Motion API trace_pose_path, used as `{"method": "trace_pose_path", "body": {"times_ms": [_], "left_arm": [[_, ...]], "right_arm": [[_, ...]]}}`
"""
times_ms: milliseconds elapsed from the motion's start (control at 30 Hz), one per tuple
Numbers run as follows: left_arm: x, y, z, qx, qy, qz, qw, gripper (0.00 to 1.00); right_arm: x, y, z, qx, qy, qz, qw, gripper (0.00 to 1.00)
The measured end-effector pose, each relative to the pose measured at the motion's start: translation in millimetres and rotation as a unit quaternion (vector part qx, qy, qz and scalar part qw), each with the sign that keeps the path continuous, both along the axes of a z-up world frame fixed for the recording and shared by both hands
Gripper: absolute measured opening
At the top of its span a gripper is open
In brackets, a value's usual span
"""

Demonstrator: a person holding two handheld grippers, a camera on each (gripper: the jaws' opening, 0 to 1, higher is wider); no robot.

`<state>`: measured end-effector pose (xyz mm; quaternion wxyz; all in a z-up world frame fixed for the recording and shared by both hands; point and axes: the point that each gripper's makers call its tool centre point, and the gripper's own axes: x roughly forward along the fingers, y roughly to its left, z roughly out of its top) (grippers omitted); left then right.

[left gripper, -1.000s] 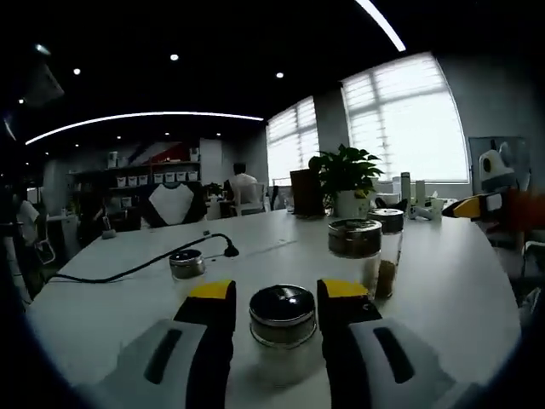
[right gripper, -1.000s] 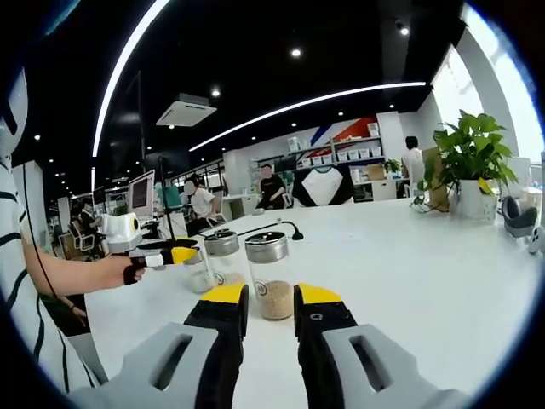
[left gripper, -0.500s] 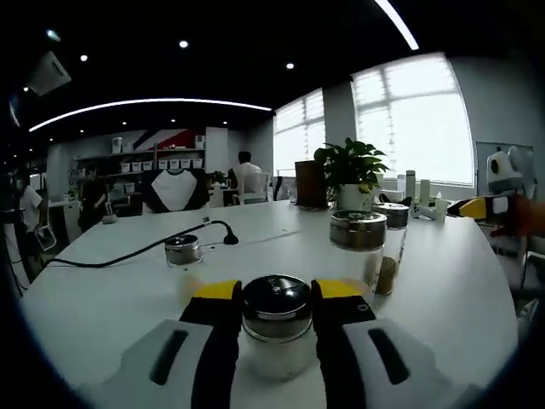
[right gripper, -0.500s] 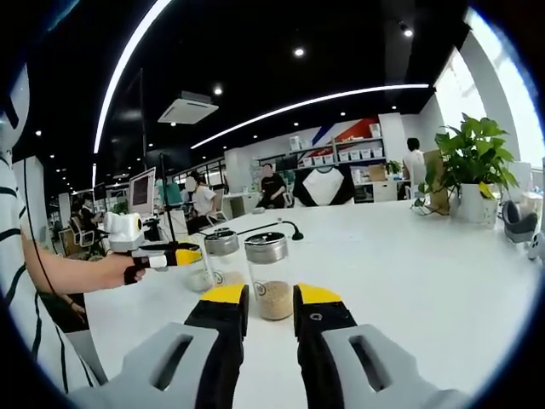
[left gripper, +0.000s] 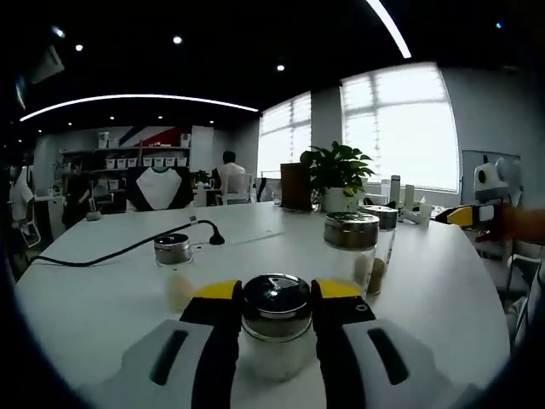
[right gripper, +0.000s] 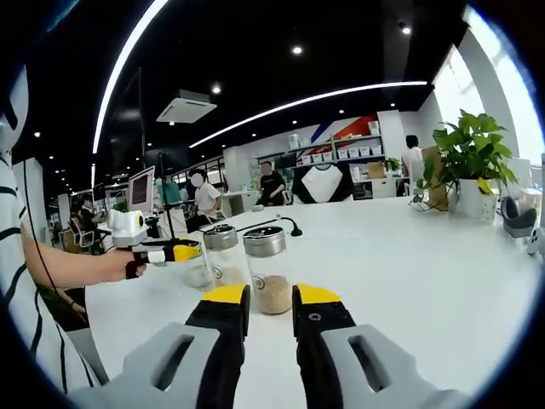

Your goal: Rotate the seasoning bottle until the label or dispensing opening points toward the visible target arrow and the bottle remains upright within the marked orientation range

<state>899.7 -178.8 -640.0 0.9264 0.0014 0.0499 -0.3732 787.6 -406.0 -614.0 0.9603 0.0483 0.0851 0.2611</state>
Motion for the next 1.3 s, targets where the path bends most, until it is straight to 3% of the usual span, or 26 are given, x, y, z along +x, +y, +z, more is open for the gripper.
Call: {"method": "trace_pose_path", "body": {"times_ms": [367,500,767,1000,1167,1300], "left_arm": [[-1.0,-3.6,-0.9,-0.019,0.009,-0.091,0.9957,0.34],[-2.5,-5.0,-1.7,-0.041,0.024,-0.13,0.9903,0.34],[-5.8,-8.1,-1.0,-0.033,0.03,-0.196,0.9796,0.34],[-8.0,-9.7,-0.6,-0.035,0.028,-0.205,0.9777,0.34],[-7.7,-8.1,2.0,-0.028,0.033,-0.186,0.9815,0.36],[-12.0,-2.6,17.6,-0.067,0.023,-0.157,0.9852,0.37]], "right_arm": [[0.2,6.4,3.6,0.004,-0.003,0.011,0.9999,0.17],[-1.1,7.7,4.8,0.004,-0.005,0.014,0.9999,0.17],[-4.6,7.0,4.9,0.001,-0.004,0.014,0.9999,0.17],[-5.4,8.0,10.8,0.0,-0.011,0.017,0.9998,0.17],[-5.4,7.5,13.5,-0.003,-0.016,0.017,0.9997,0.19],[-5.2,6.9,14.6,-0.001,-0.018,0.016,0.9997,0.19]]}}
